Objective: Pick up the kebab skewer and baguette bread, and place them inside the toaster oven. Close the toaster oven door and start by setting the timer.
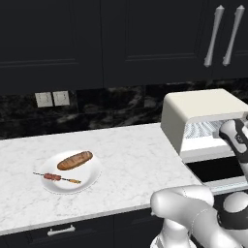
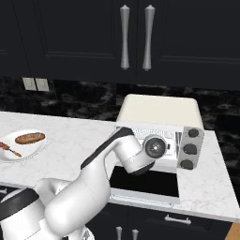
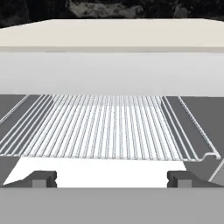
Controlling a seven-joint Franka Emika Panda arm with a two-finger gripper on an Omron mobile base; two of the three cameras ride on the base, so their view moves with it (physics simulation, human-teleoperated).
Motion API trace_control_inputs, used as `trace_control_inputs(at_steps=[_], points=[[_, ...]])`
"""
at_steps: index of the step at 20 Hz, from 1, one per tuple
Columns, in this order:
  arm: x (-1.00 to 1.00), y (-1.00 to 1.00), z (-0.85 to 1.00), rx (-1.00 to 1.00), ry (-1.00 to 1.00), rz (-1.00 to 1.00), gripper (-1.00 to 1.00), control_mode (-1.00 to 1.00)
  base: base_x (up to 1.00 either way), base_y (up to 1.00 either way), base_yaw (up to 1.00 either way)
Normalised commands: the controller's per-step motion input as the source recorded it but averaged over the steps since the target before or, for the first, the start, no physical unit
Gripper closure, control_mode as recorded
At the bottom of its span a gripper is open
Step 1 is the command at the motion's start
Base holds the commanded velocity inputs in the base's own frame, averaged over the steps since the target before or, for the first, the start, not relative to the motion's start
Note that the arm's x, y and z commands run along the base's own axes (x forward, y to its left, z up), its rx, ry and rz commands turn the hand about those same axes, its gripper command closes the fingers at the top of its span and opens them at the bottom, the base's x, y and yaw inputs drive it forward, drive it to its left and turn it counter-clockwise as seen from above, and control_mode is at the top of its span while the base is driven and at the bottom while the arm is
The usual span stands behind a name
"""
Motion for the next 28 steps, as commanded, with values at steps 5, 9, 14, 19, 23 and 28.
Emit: trace_control_inputs(at_steps=[5,9,14,19,23,28], points=[[0.17,-0.13,-0.29,0.00,-0.05,0.00,-1.00,-1.00,0.00,0.00,0.00],[0.13,-0.06,0.00,0.00,-0.01,0.00,-1.00,-1.00,0.00,0.00,0.00],[0.35,0.00,0.00,0.00,0.00,-0.01,-1.00,-1.00,0.00,0.00,0.00],[0.36,0.00,0.00,0.00,0.00,-0.01,-1.00,-1.00,0.00,0.00,0.00],[0.09,0.00,-0.16,0.00,0.00,0.00,-1.00,-1.00,0.00,0.00,0.00],[0.03,0.00,-0.23,0.00,0.00,0.00,-1.00,-1.00,0.00,0.00,0.00]])
